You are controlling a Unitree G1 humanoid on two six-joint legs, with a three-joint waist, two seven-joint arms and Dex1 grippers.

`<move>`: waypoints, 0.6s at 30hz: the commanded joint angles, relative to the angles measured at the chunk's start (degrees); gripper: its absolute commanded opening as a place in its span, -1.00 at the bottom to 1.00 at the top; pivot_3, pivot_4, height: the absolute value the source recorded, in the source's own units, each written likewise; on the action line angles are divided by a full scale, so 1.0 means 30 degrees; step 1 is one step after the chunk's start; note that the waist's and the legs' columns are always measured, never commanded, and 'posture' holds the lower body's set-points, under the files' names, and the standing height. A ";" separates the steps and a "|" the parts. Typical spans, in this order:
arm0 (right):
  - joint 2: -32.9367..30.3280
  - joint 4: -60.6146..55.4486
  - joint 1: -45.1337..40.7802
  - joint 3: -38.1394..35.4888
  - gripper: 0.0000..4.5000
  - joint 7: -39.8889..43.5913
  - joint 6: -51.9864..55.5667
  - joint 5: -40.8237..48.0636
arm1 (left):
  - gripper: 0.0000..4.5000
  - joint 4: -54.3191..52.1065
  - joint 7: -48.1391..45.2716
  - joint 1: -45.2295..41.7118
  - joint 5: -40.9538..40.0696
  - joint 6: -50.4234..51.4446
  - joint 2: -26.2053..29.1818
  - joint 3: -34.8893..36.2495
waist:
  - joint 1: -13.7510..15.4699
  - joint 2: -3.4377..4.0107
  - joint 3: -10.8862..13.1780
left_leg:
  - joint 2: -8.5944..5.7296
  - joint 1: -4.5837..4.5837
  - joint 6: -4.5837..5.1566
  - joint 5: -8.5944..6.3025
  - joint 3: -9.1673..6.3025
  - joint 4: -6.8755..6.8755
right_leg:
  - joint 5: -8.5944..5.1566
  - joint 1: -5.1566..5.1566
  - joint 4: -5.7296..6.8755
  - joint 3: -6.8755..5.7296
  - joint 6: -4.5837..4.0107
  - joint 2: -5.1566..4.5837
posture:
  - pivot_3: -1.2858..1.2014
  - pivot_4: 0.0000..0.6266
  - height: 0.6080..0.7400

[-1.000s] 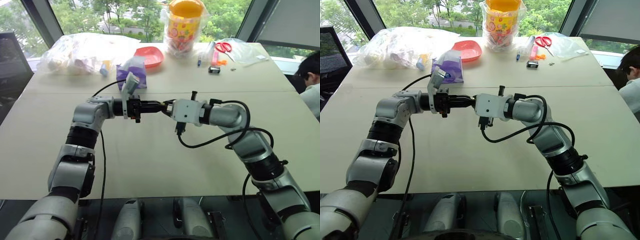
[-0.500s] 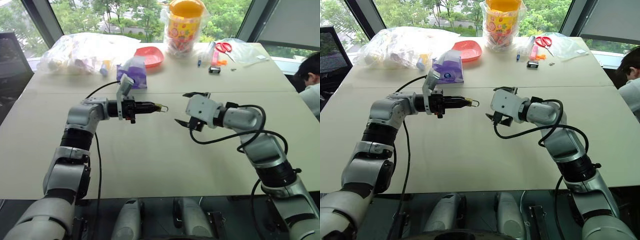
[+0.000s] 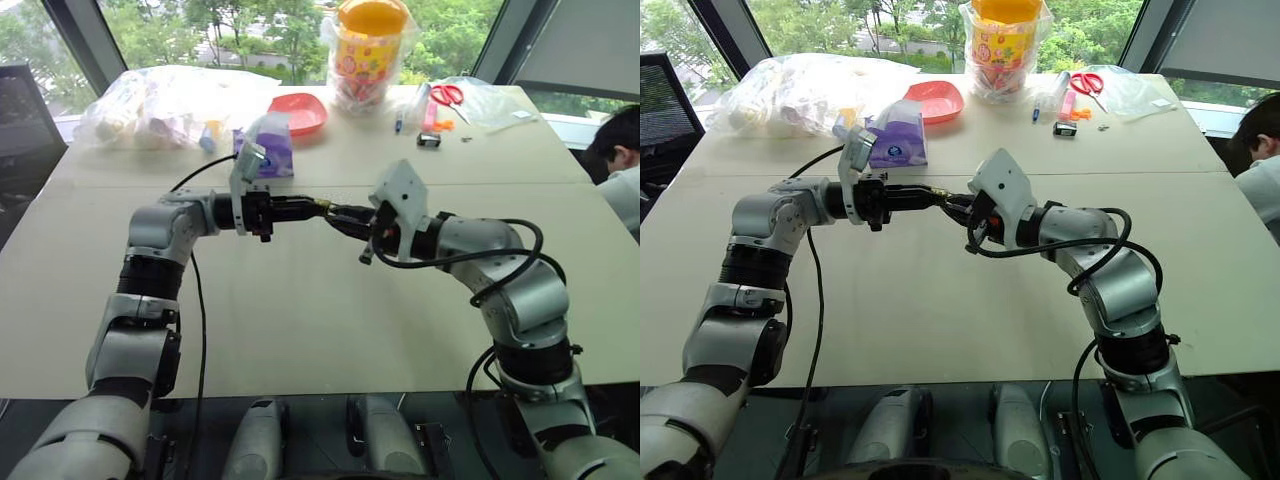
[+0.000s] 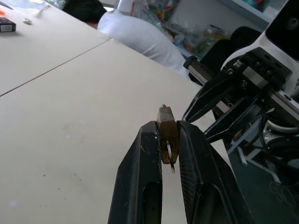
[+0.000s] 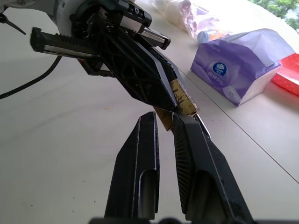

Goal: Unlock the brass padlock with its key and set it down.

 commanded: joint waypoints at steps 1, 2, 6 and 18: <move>-0.0231 0.0337 -0.0617 -0.0090 -0.74 -0.0364 -0.0513 0.0114 | -0.99 -0.1324 -0.0265 0.0246 -0.0627 0.0113 0.0121 0.0084 | -0.0005 0.0000 0.0000 | 0.0001 0.0000 0.0000 0.0000 0.0000 -0.0001 | 0.0000 0.0000 0.0000 0.0000 0.0000 0.0001 | 0.03 -0.52 1.00; -0.0175 0.0472 -0.0775 -0.0286 -0.74 -0.0454 -0.0368 0.0282 | -0.99 -0.1363 -0.0242 0.0353 -0.0623 0.0138 0.0198 0.0121 | -0.0010 0.0000 0.0000 | 0.0000 0.0000 0.0000 0.0000 0.0000 -0.0001 | 0.0000 0.0000 0.0001 0.0000 0.0000 0.0000 | 0.03 -0.52 1.00; -0.0179 0.0679 -0.0994 -0.0596 -0.74 -0.0651 0.0111 0.0904 | -0.99 -0.1565 -0.0192 0.0549 -0.0730 0.0282 0.0363 0.0232 | -0.0010 0.0000 0.0000 | 0.0004 0.0001 0.0000 0.0000 0.0000 0.0000 | 0.0000 -0.0002 0.0003 0.0000 -0.0001 0.0001 | 0.03 -0.52 1.00; -0.0686 0.0542 -0.0689 -0.0422 -0.99 -0.0738 0.0212 0.1887 | -0.99 -0.1713 0.0028 0.0549 -0.0945 0.0439 0.0510 0.0442 | -0.0004 0.0000 0.0000 | 0.0004 -0.0002 0.0000 0.0000 -0.0002 -0.0002 | -0.0001 -0.0001 -0.0005 -0.0001 -0.0001 0.0001 | 0.03 -0.52 1.00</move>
